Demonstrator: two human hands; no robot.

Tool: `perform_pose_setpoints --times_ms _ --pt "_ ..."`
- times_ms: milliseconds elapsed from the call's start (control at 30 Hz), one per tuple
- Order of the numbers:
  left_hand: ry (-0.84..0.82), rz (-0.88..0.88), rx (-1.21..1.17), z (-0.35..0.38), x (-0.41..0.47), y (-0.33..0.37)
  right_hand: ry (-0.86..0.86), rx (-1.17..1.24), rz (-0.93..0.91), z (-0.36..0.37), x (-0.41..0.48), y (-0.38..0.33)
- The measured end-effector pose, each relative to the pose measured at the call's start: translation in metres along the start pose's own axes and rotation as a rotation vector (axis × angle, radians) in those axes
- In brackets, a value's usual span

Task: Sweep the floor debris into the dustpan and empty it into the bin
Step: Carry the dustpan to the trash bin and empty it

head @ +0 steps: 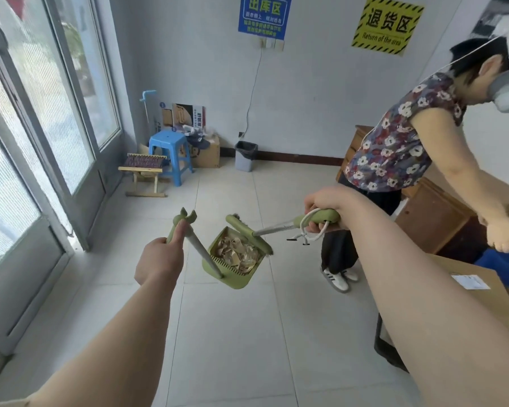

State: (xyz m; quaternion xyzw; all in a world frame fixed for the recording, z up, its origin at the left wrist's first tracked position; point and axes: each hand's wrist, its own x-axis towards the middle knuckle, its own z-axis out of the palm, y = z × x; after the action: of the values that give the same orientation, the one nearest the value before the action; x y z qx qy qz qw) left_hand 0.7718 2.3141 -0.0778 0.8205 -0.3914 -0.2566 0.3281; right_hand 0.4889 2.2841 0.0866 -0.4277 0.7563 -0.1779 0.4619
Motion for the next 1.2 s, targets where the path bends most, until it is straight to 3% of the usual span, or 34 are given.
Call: perform_pose_setpoints --times_ms 300,667,1200 --pt "0.036 -0.058 -0.103 0.05 0.122 0.067 0.034 0.073 -0.04 -0.019 0.119 -0.088" --pt "-0.05 0.083 -0.077 0.075 0.328 0.172 0.137 0.167 0.001 0.0 0.276 -0.236" --pt "-0.039 0.065 -0.037 0.194 0.544 0.307 0.235 0.274 -0.038 -0.046 0.522 -0.35"
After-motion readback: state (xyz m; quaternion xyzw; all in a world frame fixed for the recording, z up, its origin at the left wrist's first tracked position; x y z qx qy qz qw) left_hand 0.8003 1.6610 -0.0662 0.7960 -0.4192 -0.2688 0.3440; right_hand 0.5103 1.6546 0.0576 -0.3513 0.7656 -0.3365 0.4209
